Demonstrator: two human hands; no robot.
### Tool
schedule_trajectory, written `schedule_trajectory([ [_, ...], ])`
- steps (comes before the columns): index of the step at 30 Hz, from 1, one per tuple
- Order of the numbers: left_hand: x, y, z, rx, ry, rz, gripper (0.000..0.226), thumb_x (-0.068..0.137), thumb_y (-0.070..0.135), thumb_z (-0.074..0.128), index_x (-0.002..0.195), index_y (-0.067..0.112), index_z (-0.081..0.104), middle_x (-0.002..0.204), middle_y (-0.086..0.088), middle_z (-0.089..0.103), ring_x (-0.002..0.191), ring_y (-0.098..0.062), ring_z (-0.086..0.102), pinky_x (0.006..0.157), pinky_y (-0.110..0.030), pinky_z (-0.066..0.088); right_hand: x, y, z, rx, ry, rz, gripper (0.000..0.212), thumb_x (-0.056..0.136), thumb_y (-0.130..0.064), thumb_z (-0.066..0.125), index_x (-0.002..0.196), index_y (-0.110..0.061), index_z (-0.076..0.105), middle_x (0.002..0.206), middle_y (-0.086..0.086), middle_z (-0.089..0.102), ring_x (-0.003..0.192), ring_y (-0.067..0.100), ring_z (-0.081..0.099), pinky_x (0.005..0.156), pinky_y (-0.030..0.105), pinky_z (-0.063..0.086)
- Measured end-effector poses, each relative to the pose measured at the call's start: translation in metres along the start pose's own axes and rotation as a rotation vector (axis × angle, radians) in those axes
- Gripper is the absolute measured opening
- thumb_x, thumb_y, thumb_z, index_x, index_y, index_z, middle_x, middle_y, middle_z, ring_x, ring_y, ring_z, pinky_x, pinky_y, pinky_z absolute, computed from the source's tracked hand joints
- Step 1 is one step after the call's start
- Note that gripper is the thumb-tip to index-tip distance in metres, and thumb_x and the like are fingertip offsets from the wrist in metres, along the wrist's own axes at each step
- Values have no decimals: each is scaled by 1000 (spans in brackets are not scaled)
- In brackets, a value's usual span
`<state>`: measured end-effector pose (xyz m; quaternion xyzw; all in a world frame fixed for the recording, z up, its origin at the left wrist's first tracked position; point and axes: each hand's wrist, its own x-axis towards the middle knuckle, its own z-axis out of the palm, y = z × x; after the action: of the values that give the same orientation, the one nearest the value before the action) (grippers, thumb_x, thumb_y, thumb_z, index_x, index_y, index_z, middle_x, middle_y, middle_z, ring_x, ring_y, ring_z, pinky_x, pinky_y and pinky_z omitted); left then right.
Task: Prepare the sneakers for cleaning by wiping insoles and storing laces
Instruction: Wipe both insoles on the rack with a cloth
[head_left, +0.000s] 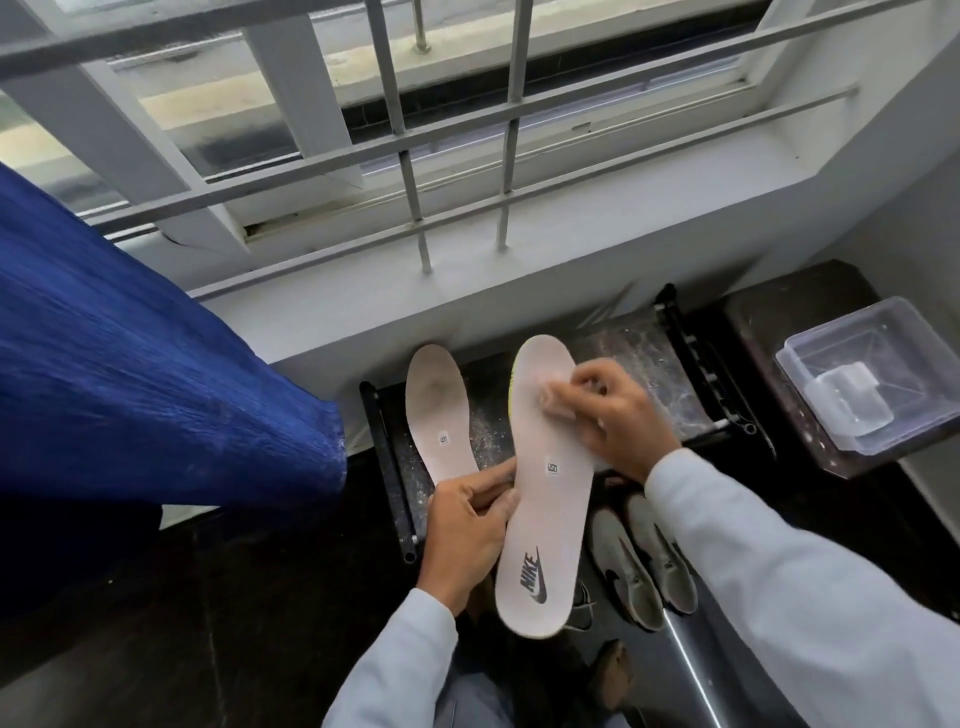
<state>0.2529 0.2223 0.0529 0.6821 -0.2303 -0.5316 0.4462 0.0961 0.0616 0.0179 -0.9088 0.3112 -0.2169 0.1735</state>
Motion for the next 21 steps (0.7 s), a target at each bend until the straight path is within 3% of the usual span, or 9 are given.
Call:
schedule_trajectory([
  [3, -3, -2, -2, -21, -20, -31, 37, 90, -6, 64, 117, 17, 71, 104, 1, 77, 96, -10, 74, 81, -21, 59, 29, 15, -6, -21, 161, 191, 29, 86, -5, 68, 113, -14, 72, 92, 13, 57, 73, 24, 57, 74, 33, 52],
  [7, 0, -4, -1, -30, 2, -51, 35, 90, -4, 64, 119, 15, 71, 105, -1, 77, 96, -13, 74, 82, -26, 60, 35, -13, -28, 8, 409, 254, 37, 88, 1, 63, 120, -15, 67, 93, 13, 57, 78, 13, 53, 80, 13, 45],
  [9, 2, -5, 1, -30, 38, -52, 35, 90, -5, 63, 119, 15, 71, 104, -3, 77, 96, -16, 74, 85, -33, 60, 14, -42, -34, 67, 314, 105, 40, 83, 2, 66, 120, -14, 67, 94, 14, 58, 82, 15, 54, 79, 20, 48],
  [11, 4, -3, 3, -56, 62, -47, 35, 91, -4, 63, 117, 17, 71, 104, -4, 77, 97, -19, 74, 87, -41, 60, -16, -64, -36, 146, 76, -93, 40, 82, 1, 65, 120, -10, 67, 97, 15, 59, 86, 18, 56, 79, 23, 50],
  [14, 3, 3, 6, -75, 61, -9, 38, 90, -5, 63, 112, 26, 72, 105, -3, 77, 98, -17, 74, 86, -38, 60, -38, -58, -33, 141, -138, -224, 39, 82, 1, 60, 120, -5, 67, 97, 16, 60, 88, 22, 57, 80, 24, 51],
  [18, -4, 3, 9, -47, 17, 13, 41, 89, -10, 62, 115, 21, 71, 103, 9, 76, 97, -7, 73, 88, -25, 58, -10, -13, -25, 49, -36, -136, 39, 80, 2, 63, 118, -9, 69, 95, 15, 60, 85, 23, 59, 81, 23, 50],
  [21, -9, 1, 9, -34, 0, 16, 40, 89, -6, 65, 114, 23, 70, 100, 17, 75, 95, -2, 72, 82, -19, 58, 31, 22, -22, -60, 89, -16, 31, 83, 1, 60, 110, -10, 73, 91, 17, 60, 78, 31, 61, 78, 31, 53],
])
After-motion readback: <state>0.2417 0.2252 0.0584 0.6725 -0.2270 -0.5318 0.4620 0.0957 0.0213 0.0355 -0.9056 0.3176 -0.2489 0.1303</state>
